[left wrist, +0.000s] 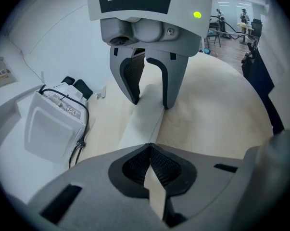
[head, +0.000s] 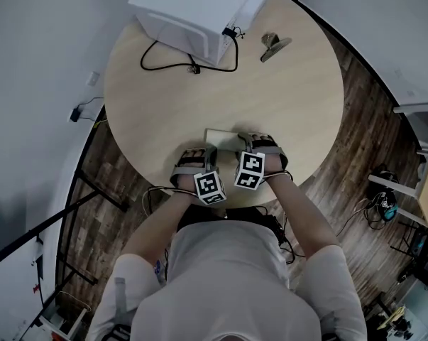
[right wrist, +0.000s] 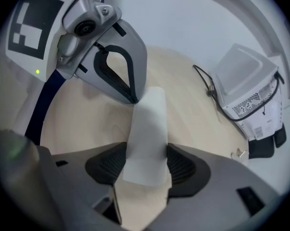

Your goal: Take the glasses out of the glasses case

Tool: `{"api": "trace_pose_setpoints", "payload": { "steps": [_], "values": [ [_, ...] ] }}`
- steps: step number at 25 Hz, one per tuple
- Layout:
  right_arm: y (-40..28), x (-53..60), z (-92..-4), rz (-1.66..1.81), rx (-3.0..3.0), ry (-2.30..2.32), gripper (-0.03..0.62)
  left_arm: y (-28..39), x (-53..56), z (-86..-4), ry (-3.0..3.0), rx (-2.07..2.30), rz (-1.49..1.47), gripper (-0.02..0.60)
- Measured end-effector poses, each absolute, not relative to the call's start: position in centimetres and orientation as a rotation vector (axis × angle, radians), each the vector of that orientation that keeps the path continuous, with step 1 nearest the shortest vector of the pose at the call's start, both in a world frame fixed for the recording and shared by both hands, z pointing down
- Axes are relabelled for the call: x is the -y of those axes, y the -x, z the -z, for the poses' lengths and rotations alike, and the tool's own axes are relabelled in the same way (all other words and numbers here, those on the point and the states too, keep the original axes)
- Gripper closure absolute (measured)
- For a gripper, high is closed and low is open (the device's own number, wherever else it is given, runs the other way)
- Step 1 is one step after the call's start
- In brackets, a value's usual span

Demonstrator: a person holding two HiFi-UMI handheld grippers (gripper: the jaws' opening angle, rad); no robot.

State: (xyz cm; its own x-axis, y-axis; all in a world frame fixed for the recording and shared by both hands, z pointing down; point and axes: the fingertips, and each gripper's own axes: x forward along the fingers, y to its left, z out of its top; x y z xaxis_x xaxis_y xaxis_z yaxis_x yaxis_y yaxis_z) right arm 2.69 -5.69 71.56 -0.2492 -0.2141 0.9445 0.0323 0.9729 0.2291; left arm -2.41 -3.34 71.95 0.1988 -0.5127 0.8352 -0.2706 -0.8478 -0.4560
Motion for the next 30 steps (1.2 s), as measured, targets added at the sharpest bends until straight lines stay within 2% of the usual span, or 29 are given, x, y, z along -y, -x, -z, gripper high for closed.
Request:
{"api": "trace_pose_setpoints", "payload": {
  "steps": [19,30],
  "values": [
    [-2.6,5.9,-71.1,0.169,1.804,-0.017,0.33,2.4,3.4,-71.5,2.231,-0.745,1.702,0.574],
    [-2.5,6.6,-70.3,-0.035,1.837,0.132,0.332,2.4,3.5,-71.4,2.223,-0.743,1.706,0.574]
  ]
}}
